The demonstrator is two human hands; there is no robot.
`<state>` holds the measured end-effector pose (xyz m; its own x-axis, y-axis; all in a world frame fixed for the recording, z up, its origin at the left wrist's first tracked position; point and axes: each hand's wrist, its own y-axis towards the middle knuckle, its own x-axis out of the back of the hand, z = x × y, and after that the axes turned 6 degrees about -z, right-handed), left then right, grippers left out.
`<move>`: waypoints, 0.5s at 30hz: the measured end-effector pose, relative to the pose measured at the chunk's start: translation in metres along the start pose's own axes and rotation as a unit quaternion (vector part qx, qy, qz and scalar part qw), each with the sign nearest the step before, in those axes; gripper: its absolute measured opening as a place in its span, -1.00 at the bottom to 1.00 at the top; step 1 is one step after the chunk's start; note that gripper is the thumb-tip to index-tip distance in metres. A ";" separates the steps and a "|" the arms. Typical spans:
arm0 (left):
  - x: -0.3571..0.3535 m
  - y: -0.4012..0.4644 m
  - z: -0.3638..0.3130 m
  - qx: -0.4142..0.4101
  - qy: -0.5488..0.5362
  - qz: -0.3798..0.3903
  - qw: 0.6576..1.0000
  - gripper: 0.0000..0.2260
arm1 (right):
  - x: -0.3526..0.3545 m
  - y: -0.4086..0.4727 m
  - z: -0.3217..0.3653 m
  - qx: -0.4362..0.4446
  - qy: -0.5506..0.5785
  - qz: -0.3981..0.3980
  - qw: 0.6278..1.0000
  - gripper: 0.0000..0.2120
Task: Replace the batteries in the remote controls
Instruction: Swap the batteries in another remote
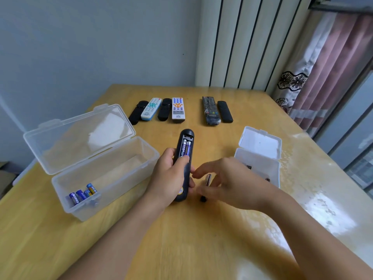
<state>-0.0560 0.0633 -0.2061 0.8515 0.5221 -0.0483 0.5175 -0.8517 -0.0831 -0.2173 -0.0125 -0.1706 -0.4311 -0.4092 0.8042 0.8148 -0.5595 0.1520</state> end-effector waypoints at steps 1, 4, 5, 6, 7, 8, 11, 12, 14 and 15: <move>-0.001 -0.001 0.000 0.000 -0.001 0.008 1.000 -0.92 | 0.001 0.001 0.000 -0.004 0.017 -0.039 0.999 -0.88; -0.004 -0.005 0.000 -0.002 -0.009 0.035 0.999 -0.85 | 0.005 0.005 -0.001 -0.006 0.069 -0.208 0.976 -0.86; -0.005 -0.006 0.000 -0.006 -0.007 0.045 0.999 -0.83 | 0.004 0.006 0.000 0.003 0.057 -0.240 0.969 -0.84; -0.007 -0.008 0.001 -0.012 -0.006 0.054 0.998 -0.82 | 0.001 0.007 0.001 0.014 0.035 -0.256 0.966 -0.82; -0.009 -0.009 0.001 -0.020 -0.004 0.062 0.998 -0.81 | -0.003 0.008 0.003 0.020 0.016 -0.262 0.965 -0.81; -0.010 -0.011 0.001 -0.027 0.001 0.066 0.997 -0.81 | -0.007 0.008 0.004 0.019 0.007 -0.265 0.964 -0.81; -0.015 -0.015 0.003 -0.047 0.021 0.062 0.997 -0.82 | -0.012 0.010 0.003 -0.006 0.012 -0.282 0.959 -0.83; -0.016 -0.017 0.003 -0.054 0.031 0.057 0.996 -0.83 | -0.013 0.010 0.003 -0.012 0.013 -0.288 0.957 -0.83; -0.018 -0.019 0.002 -0.074 0.056 0.047 0.995 -0.85 | -0.014 0.010 0.003 -0.017 0.024 -0.298 0.954 -0.86; -0.018 -0.020 0.002 -0.090 0.079 0.040 0.992 -0.86 | -0.015 0.011 0.004 -0.018 0.036 -0.303 0.952 -0.88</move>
<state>-0.0817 0.0709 -0.2052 0.8860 0.4505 0.1099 0.4417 -0.8921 0.0955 -0.2008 -0.0098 -0.1791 -0.8439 -0.0503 0.5341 0.3945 -0.7328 0.5543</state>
